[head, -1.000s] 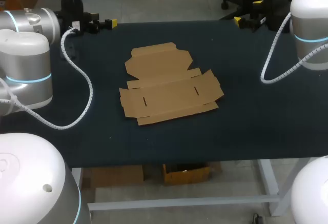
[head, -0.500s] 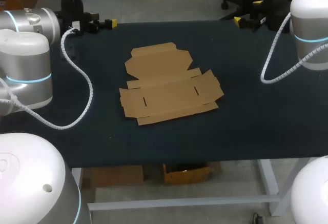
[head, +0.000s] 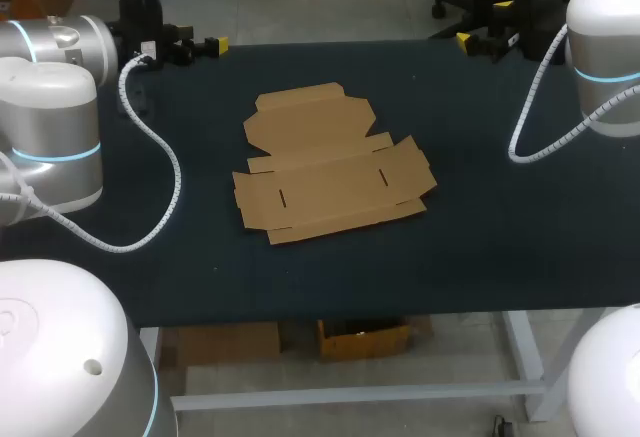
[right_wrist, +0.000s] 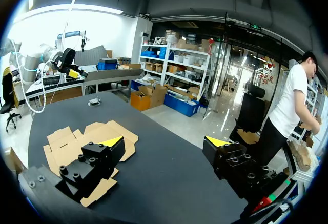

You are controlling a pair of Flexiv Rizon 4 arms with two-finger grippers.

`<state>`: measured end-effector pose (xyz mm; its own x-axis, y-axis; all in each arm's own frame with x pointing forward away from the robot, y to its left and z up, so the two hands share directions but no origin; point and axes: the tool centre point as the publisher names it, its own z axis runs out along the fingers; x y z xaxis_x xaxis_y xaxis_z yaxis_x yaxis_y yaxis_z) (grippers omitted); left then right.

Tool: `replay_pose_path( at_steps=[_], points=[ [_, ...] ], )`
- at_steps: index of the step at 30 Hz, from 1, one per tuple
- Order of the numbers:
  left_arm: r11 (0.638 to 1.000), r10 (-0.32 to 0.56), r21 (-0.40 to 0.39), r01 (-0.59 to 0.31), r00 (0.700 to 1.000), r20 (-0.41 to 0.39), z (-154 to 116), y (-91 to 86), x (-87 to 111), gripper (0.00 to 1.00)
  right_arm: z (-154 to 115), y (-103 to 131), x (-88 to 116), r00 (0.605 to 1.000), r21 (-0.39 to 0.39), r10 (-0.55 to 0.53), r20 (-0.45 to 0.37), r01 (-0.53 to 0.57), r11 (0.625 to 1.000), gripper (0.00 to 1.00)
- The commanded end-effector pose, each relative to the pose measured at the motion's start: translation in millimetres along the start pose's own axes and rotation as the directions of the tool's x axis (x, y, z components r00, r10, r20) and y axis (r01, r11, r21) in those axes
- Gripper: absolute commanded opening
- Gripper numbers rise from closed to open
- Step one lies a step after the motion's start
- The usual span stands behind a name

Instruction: Assemble the packaging by folding the flat box into shape, placing the metal phone stand inside, and closing the box properly

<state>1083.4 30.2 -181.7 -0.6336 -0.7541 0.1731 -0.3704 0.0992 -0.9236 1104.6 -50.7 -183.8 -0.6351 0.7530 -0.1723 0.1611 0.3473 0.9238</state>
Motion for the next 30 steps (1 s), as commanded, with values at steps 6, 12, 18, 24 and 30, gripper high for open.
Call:
replay_pose_path(
  at_steps=[6,12,18,24,30],
  points=[
    [0.998,-0.034,-0.049,0.035,0.999,0.023,3,-6.8,2.6,1.0,-6,-2,-5,1.0,0.031,0.024,-0.01,-0.023,0.999,1.0],
    [0.991,-0.089,-0.1,0.094,0.995,0.05,-3,-10.4,6.5,1.0,-15,-4,-8,0.998,0.078,0.058,-0.027,-0.056,0.995,1.0],
    [0.974,-0.156,-0.152,0.167,0.984,0.085,-10,-8.5,11.4,1.0,-21,-13,-7,0.992,0.16,0.117,-0.057,-0.107,0.981,1.0],
    [0.952,-0.211,-0.198,0.232,0.97,0.123,-14,-0.7,15.2,1.0,-29,-23,-4,0.983,0.229,0.176,-0.052,-0.16,0.96,1.0],
    [0.926,-0.271,-0.225,0.304,0.948,0.166,-19,9.6,18.3,1.0,-36,-34,-2,0.974,0.289,0.223,-0.037,-0.203,0.936,1.0]
  ],
)
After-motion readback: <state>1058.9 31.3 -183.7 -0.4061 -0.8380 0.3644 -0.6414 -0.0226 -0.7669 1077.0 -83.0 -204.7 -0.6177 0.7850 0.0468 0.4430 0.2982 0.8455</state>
